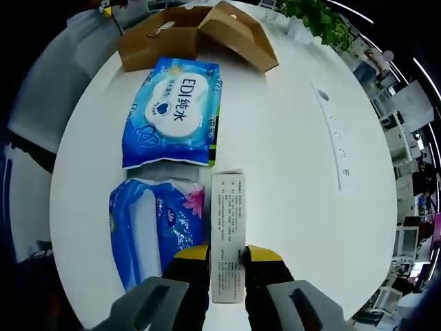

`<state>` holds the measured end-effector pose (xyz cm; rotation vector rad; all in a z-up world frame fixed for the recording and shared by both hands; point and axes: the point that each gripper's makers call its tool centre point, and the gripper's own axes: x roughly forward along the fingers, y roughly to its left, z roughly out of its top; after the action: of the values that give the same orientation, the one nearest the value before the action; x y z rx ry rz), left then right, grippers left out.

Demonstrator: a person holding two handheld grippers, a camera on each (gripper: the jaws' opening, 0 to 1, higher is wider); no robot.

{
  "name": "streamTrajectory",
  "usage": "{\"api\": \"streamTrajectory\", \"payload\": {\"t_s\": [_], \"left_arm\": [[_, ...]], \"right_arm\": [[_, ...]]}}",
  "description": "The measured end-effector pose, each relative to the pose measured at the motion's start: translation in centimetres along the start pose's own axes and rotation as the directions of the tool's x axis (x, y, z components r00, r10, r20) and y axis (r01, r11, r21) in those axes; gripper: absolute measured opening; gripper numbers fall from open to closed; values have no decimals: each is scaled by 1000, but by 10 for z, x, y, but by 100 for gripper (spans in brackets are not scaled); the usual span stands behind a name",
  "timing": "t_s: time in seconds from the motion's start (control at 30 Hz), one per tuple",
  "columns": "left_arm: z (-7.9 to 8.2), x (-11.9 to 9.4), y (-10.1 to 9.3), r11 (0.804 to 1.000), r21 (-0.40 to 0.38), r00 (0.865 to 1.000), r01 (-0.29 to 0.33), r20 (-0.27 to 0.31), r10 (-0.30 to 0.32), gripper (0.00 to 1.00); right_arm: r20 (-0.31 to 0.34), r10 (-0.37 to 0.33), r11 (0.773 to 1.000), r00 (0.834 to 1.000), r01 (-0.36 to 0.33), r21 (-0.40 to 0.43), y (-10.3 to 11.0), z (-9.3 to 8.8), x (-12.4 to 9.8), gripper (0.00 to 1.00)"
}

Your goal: Operate the shoe box by opening the lid, removing the specified soft item, and placing it in the target area until the item is outside and the box remains undamaged.

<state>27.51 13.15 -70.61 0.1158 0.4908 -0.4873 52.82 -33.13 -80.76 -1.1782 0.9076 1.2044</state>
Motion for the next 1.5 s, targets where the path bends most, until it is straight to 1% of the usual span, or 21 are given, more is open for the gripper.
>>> {"api": "streamTrajectory", "payload": {"t_s": [0.1,0.2,0.4,0.47,0.53,0.57,0.7,0.77,0.83,0.9,1.0,1.07,1.1,1.17,1.2,1.33,1.47,1.5], "left_arm": [[1,0,0,1000,0,1000,0,2,0,96],[1,-1,0,1000,1,1000,-1,3,1,96],[3,-1,1,1000,-3,1000,-11,10,11,96],[3,-1,1,1000,-5,1000,-11,12,11,96],[3,-1,2,1000,-10,1000,-9,12,9,96],[2,-1,2,1000,-11,1000,-8,12,8,96],[3,-2,3,1000,-10,1000,-10,17,10,97],[3,-2,3,1000,-10,1000,-5,19,5,97],[5,-2,2,1000,-18,1000,1,27,-1,98],[7,-3,2,1000,-31,1000,0,30,1,98],[8,-3,2,999,-40,999,1,35,0,98],[8,-3,3,999,-43,999,5,37,-3,98],[7,-3,4,999,-41,999,6,35,-5,98],[7,-3,5,999,-51,999,14,34,-12,98],[6,-3,7,998,-60,999,20,31,-18,98],[6,-3,13,997,-64,999,35,24,-34,98],[9,-3,21,997,-62,999,49,19,-48,98],[10,-3,22,997,-63,998,53,20,-52,97]], "right_arm": [[-1,-11,1000,1000,11,0,-1,0,-1,16],[7,-43,998,999,43,36,-9,1,-2,17],[10,-54,998,998,54,32,-12,1,-3,19],[19,-63,996,998,62,63,-14,2,-4,21],[36,-75,993,997,71,98,-18,3,-6,25],[46,-93,988,995,86,130,-20,5,-8,27],[71,-116,981,991,102,168,-18,14,-16,31],[79,-124,977,989,108,185,-17,15,-16,34],[89,-139,969,986,117,218,-16,19,-20,38],[114,-158,960,981,126,249,-15,23,-24,39],[131,-172,951,976,129,280,-9,29,-31,41],[147,-184,939,972,129,319,-7,32,-34,44],[159,-198,928,967,133,347,-6,34,-37,46],[170,-211,920,962,137,368,-2,38,-42,47],[181,-224,912,957,141,385,0,41,-46,48],[208,-246,892,946,137,431,11,49,-56,51],[219,-271,870,937,141,472,17,53,-60,55],[228,-280,862,933,140,488,20,55,-63,56]]}}
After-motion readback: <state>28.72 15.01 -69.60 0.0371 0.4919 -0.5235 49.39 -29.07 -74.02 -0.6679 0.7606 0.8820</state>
